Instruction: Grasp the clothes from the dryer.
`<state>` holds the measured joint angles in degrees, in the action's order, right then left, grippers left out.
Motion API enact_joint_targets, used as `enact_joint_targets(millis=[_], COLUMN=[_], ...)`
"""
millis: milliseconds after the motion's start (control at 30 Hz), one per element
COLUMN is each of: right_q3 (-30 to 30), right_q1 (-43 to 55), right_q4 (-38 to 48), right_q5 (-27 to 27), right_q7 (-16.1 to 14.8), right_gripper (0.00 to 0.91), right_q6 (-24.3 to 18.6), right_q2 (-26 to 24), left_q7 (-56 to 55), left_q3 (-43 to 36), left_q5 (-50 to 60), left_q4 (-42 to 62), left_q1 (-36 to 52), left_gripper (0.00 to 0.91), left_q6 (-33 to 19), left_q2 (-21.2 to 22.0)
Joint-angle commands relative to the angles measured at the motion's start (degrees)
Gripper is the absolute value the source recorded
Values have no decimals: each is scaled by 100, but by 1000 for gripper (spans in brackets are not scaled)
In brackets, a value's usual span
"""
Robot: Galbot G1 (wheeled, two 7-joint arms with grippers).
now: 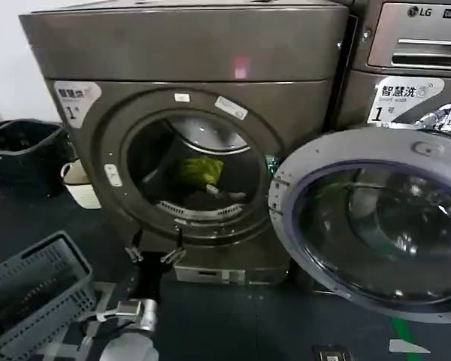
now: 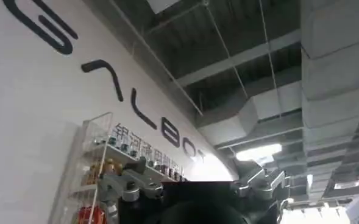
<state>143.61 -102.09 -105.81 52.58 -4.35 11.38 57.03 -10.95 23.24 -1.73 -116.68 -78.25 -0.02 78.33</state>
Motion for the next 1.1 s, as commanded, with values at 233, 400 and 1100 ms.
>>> enact_joint_targets(millis=[233, 400, 1100], right_q3=[-8, -30, -236], right_q1=[21, 34, 88], right_q4=[11, -28, -325], right_q5=[-6, -13, -558], right_q7=[-4, -1, -203], right_gripper=[907, 907, 907], right_q6=[-6, 6, 192], right_q2=[-2, 15, 213], left_q7=[13, 21, 227], left_q3=[46, 32, -319], left_q5=[-60, -67, -443], left_q4=[23, 59, 3533], left_q1=[24, 51, 3720], left_gripper=[907, 907, 907], left_q6=[11, 18, -122], left_q2=[-25, -17, 434])
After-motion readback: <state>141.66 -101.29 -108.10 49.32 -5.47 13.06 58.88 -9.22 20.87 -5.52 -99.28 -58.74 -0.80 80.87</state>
